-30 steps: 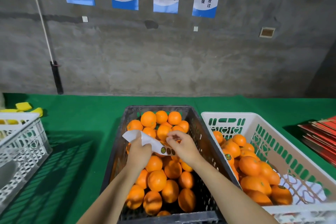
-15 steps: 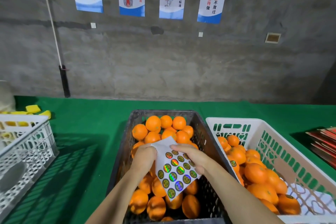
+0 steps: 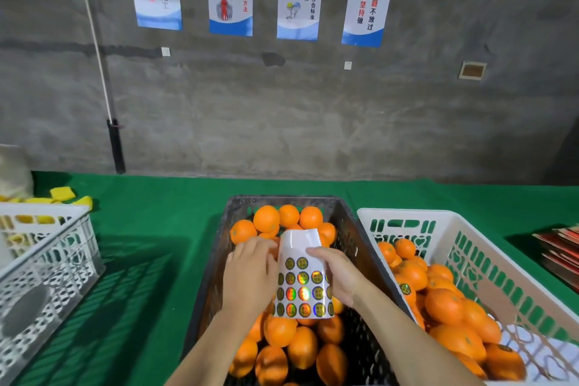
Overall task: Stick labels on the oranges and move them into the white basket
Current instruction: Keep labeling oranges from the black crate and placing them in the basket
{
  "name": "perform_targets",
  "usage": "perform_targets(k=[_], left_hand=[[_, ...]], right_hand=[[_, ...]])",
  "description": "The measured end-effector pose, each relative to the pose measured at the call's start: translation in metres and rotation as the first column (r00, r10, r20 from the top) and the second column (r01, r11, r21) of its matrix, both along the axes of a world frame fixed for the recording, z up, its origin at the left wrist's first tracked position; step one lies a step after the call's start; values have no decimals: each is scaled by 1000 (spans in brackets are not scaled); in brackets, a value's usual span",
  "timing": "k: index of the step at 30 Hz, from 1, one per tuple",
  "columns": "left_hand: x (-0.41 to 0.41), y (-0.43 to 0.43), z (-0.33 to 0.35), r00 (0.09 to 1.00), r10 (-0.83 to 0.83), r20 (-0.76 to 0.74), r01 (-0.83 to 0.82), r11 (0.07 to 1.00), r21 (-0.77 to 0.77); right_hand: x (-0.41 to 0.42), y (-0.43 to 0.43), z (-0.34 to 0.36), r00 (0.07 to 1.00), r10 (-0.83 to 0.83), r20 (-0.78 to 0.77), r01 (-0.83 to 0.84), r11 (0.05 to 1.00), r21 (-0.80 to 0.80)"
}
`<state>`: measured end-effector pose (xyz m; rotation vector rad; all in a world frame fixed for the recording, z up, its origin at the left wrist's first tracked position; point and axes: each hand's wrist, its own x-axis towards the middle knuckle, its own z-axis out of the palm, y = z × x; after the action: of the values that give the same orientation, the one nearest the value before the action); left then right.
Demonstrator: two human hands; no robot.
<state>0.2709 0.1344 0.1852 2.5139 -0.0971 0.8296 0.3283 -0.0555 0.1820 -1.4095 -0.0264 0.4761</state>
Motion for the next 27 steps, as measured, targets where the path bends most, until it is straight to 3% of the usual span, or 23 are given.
perform_targets(k=[3,7,12,20,27], left_hand=[[5,-1,-9,985,-133,-113,139,989,44],[8,0,-12,976,-167,-139,175,983,50],[8,-1,-13,979,-195,-68,199,978,58],[1,-4,-12,973,-218,79,175,912,371],[2,0,-12,968,-222,114,134,848,513]], right_hand=[[0,-1,1,1000,-25,3,25,1000,9],[-4,0,3,1000,-11,-23,11,999,38],[-7,1,5,999,46,-11,-45,998,54],[-5,3,-3,997,78,6,-78,997,17],[-3,11,-4,999,46,3,-46,998,-51]])
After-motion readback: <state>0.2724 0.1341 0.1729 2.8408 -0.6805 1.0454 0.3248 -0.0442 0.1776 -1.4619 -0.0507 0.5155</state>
